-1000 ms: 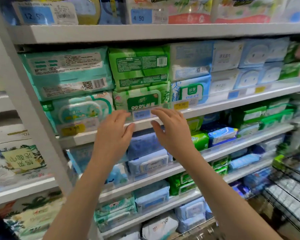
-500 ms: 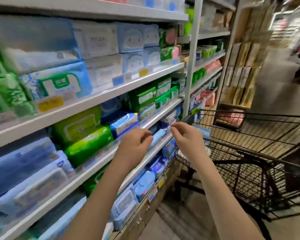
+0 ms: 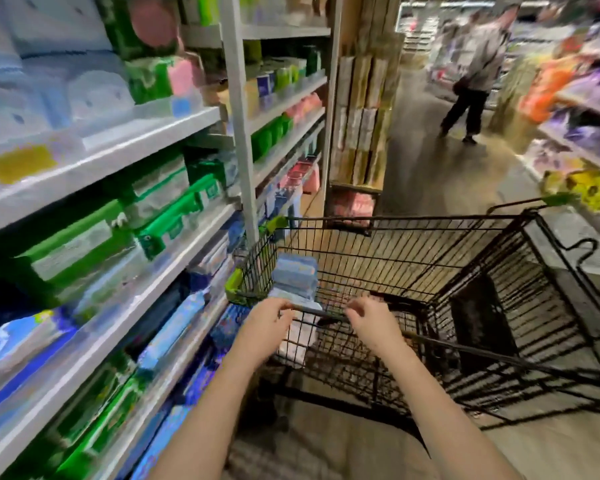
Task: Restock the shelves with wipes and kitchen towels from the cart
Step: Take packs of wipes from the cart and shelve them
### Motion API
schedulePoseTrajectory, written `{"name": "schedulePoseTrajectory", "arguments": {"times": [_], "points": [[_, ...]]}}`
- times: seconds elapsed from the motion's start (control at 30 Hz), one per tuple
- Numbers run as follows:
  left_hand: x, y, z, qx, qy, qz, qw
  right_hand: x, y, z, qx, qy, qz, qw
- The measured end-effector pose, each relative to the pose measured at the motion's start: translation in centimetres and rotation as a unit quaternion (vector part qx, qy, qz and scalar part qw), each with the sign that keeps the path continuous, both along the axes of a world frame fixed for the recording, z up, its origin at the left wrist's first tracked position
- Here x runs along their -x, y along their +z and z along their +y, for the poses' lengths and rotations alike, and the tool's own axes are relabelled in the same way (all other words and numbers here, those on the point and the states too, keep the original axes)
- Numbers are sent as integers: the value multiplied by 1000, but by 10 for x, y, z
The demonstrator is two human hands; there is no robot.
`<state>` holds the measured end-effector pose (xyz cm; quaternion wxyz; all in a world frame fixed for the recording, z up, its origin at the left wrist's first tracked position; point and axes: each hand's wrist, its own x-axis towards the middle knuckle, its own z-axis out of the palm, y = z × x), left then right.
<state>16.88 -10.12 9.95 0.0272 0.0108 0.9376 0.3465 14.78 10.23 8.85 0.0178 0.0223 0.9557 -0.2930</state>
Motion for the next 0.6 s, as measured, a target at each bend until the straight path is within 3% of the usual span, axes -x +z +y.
{"name": "schedulePoseTrajectory", "arguments": {"times": [0.2,0.3,0.37,0.47,0.6], "points": [[121,-71,-20,42,-41,-58,997,72,-59,-26,-85,14,-134,987],[159,-105,-26,123,-101,-84,984,93,-76,-35,-132,46,-192,971],[174,-119,-24,186,-126,-65,972,107,-83,-35,-114,48,-230,965],[195,-126,-25,233,-120,-123,957,132,-97,-34,-24,42,-298,953],[230,-142,-40,158,-93,-250,951,177,-140,-33,59,62,-367,926]]}}
